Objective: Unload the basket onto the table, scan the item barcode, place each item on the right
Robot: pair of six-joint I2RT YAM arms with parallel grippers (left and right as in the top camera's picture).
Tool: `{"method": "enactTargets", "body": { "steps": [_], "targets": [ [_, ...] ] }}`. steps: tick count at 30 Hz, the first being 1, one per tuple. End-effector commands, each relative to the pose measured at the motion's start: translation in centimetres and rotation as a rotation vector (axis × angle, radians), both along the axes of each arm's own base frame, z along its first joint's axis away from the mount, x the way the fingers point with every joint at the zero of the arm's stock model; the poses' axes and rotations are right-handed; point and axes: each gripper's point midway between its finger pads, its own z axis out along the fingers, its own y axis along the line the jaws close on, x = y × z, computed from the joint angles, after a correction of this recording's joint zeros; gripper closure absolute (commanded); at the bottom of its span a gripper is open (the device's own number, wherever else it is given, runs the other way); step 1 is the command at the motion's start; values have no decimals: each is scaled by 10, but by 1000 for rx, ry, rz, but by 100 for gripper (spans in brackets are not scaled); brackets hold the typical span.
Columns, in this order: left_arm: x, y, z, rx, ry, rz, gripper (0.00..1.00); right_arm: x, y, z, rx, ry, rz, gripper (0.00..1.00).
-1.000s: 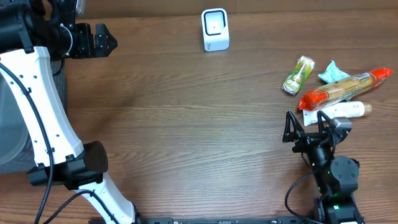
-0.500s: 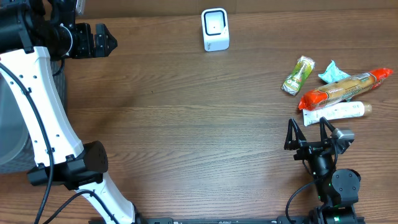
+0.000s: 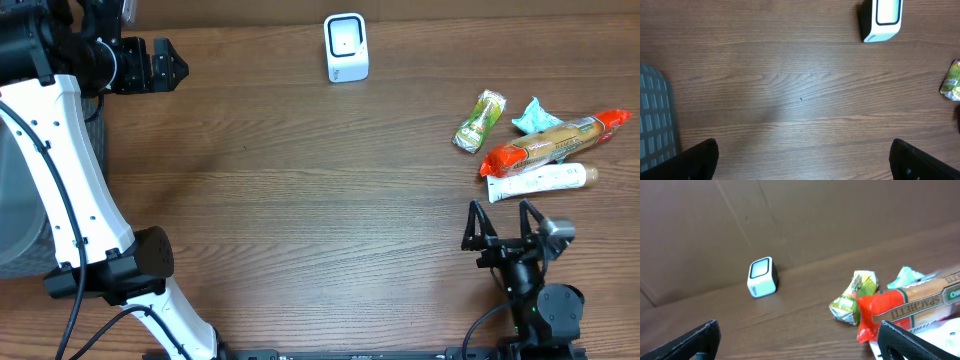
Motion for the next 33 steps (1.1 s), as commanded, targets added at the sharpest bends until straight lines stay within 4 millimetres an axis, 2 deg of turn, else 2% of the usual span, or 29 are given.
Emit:
{"method": "enactTargets", "body": {
  "steps": [1,33],
  "targets": [
    [3,-5,-3,-12,5,-17,0,1,-6,-3,-8,1,-27,0],
    [3,-5,-3,-12,5,-17,1,0,-5,-3,-8,0,-26,0]
  ]
}}
